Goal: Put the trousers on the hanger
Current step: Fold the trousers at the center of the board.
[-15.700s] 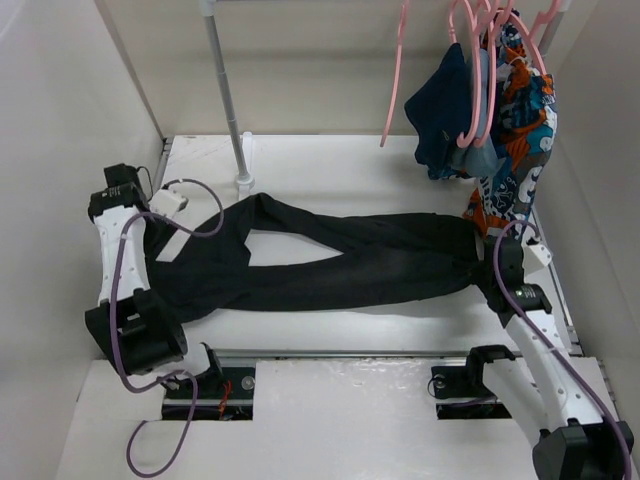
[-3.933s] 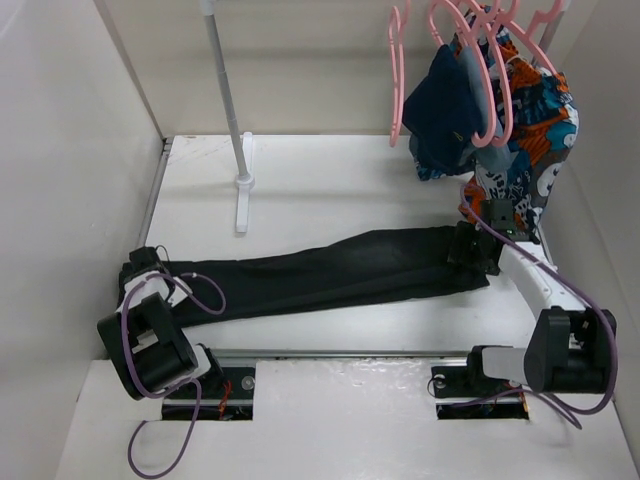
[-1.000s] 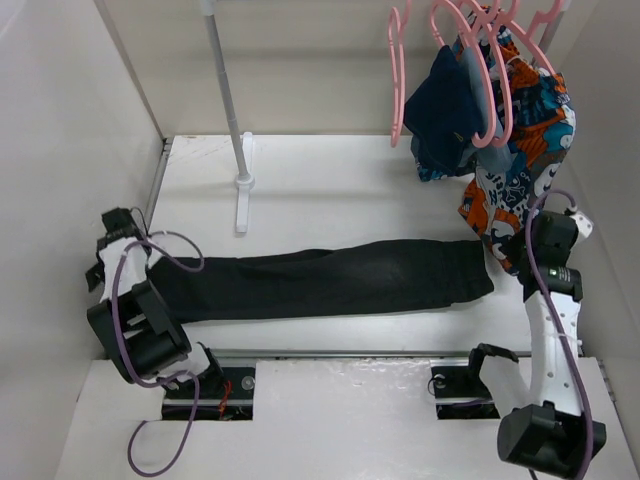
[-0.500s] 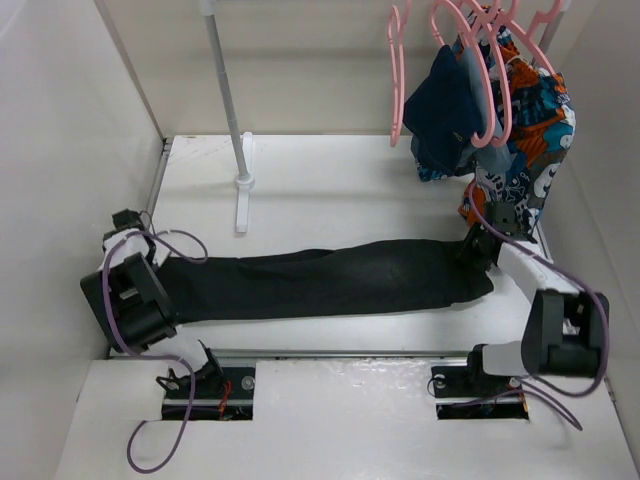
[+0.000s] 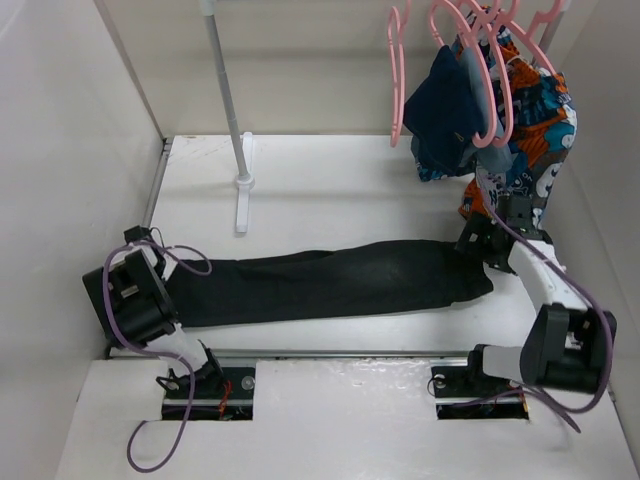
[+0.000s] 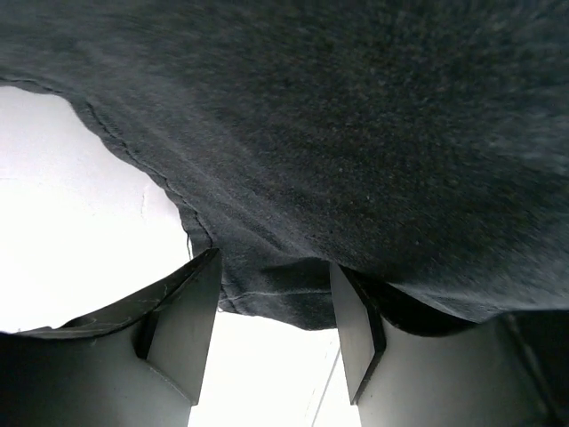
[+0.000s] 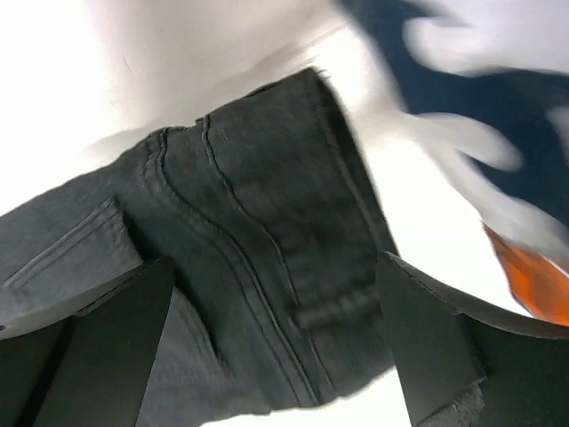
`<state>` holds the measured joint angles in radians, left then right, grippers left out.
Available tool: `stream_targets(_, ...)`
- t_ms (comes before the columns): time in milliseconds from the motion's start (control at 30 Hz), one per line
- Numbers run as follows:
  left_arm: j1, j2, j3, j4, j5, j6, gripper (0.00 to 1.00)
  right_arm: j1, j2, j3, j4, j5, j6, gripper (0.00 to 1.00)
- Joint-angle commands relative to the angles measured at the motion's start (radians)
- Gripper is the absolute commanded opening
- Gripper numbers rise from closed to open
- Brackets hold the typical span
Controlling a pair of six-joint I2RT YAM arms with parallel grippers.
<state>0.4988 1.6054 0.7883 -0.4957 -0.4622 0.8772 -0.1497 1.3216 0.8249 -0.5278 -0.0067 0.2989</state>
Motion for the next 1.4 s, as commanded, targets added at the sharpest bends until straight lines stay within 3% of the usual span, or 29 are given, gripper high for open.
stream_targets(0, -0.005, -0.053, 0.029, 0.000, 0.131, -0.066, 0.49, 0.002, -0.155, 0.065, -0.182, 0.116, 0.031, 1.00)
stream_targets(233, -0.005, -0.194, 0.081, 0.061, 0.233, -0.133, 0.53, -0.040, -0.324, -0.203, -0.152, -0.009, 0.244, 1.00)
stream_targets(300, -0.005, -0.248, 0.118, 0.089, 0.302, -0.145, 0.61, -0.050, -0.325, -0.253, -0.115, -0.022, 0.270, 1.00)
stream_targets(367, 0.015, -0.275, 0.216, 0.080, 0.399, -0.185, 0.78, -0.050, -0.282, -0.300, -0.028, -0.022, 0.279, 1.00)
stream_targets(400, 0.029, -0.275, 0.253, 0.054, 0.525, -0.217, 0.82, -0.050, -0.260, -0.309, 0.003, -0.012, 0.279, 1.00)
stream_targets(500, 0.099, -0.275, 0.351, 0.039, 0.733, -0.335, 0.90, -0.068, -0.156, -0.310, 0.100, -0.041, 0.279, 0.99)
stream_targets(533, 0.119, -0.275, 0.364, 0.025, 0.866, -0.358, 1.00, -0.079, -0.133, -0.310, 0.123, -0.068, 0.279, 1.00)
stream_targets(633, 0.162, -0.295, 0.408, 0.014, 1.014, -0.437, 1.00, -0.079, -0.049, -0.273, 0.173, -0.078, 0.279, 0.93)
stream_targets(767, 0.162, -0.305, 0.524, -0.058, 1.008, -0.388, 1.00, -0.117, 0.043, -0.264, 0.204, -0.133, 0.270, 0.81)
stream_targets(867, 0.126, -0.315, 0.652, -0.113, 0.875, -0.298, 1.00, -0.148, 0.056, -0.264, 0.216, -0.153, 0.259, 0.49)
stream_targets(900, 0.116, -0.315, 0.679, -0.127, 0.854, -0.276, 1.00, -0.166, 0.056, -0.276, 0.216, -0.162, 0.249, 0.30)
stream_targets(1000, 0.107, -0.315, 0.753, -0.173, 0.876, -0.193, 1.00, -0.189, 0.056, -0.288, 0.249, -0.183, 0.238, 0.00)
stream_targets(1067, 0.107, -0.315, 0.776, -0.114, 0.890, -0.307, 1.00, -0.189, 0.042, -0.277, 0.249, -0.171, 0.201, 0.00)
stream_targets(1133, 0.128, -0.315, 0.818, -0.069, 0.882, -0.541, 1.00, -0.189, 0.012, -0.223, 0.201, -0.103, 0.160, 0.00)
stream_targets(1200, 0.187, -0.305, 0.827, -0.058, 0.960, -0.605, 1.00, -0.189, -0.071, -0.170, 0.109, -0.029, 0.084, 0.00)
stream_targets(1233, 0.187, -0.305, 0.812, -0.058, 1.069, -0.606, 0.93, -0.189, -0.106, -0.140, 0.076, 0.056, 0.057, 0.00)
stream_targets(1300, 0.161, -0.291, 0.770, -0.113, 1.186, -0.430, 0.72, -0.189, -0.219, -0.037, -0.015, 0.141, -0.012, 0.00)
stream_targets(1367, 0.075, -0.291, 0.714, -0.153, 1.026, -0.370, 0.60, -0.189, -0.292, 0.063, -0.058, 0.241, -0.052, 0.00)
